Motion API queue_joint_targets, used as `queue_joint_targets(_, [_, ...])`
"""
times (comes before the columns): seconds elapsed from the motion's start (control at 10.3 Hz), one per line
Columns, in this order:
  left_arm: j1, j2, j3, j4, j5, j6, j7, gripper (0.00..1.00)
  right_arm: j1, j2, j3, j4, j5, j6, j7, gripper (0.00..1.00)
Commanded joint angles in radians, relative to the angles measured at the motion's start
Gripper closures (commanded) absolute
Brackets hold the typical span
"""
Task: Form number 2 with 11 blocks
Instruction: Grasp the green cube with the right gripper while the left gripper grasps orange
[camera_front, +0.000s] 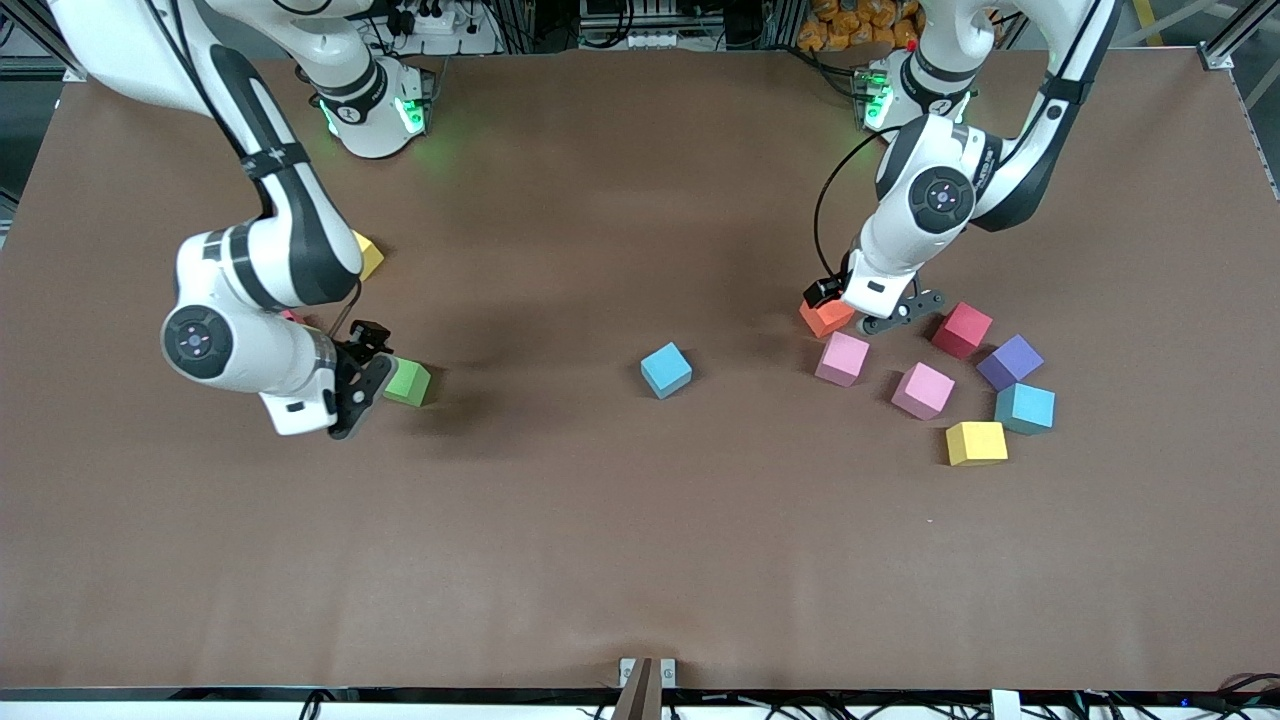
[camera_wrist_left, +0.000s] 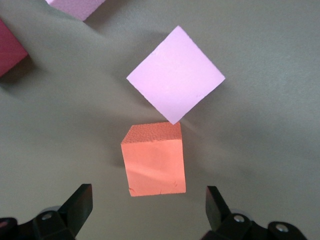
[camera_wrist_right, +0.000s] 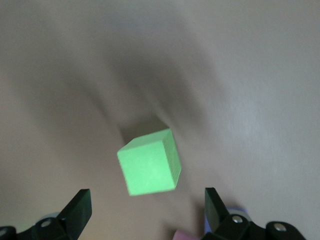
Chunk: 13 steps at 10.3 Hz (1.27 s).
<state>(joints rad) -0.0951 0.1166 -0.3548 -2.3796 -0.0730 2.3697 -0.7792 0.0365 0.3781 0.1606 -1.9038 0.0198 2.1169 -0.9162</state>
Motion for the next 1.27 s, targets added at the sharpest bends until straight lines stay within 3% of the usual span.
queue_joint_targets(0.0, [0.002,0.040,-0.004,-0.004,-0.014,0.051,-0.015,0.00,0.006,-0.034,-0.001,-0.122,0.012,0.171,-0.163,0.00])
queue_joint_targets(0.78, [0.015,0.166,-0.001,0.002,-0.010,0.155,-0.037,0.00,0.003,-0.031,-0.001,-0.314,0.014,0.425,-0.211,0.00])
queue_joint_targets(0.97, [0.015,0.182,-0.001,0.008,-0.010,0.155,-0.038,0.63,0.003,-0.028,-0.001,-0.342,0.014,0.469,-0.211,0.00])
queue_joint_targets(1.07, [0.014,0.184,-0.001,0.010,-0.010,0.155,-0.038,0.90,0.002,-0.025,-0.003,-0.343,0.014,0.474,-0.210,0.00])
queue_joint_targets(1.17, [0.006,0.180,-0.003,0.008,-0.008,0.146,-0.031,1.00,0.002,-0.025,-0.003,-0.345,0.014,0.472,-0.210,0.00])
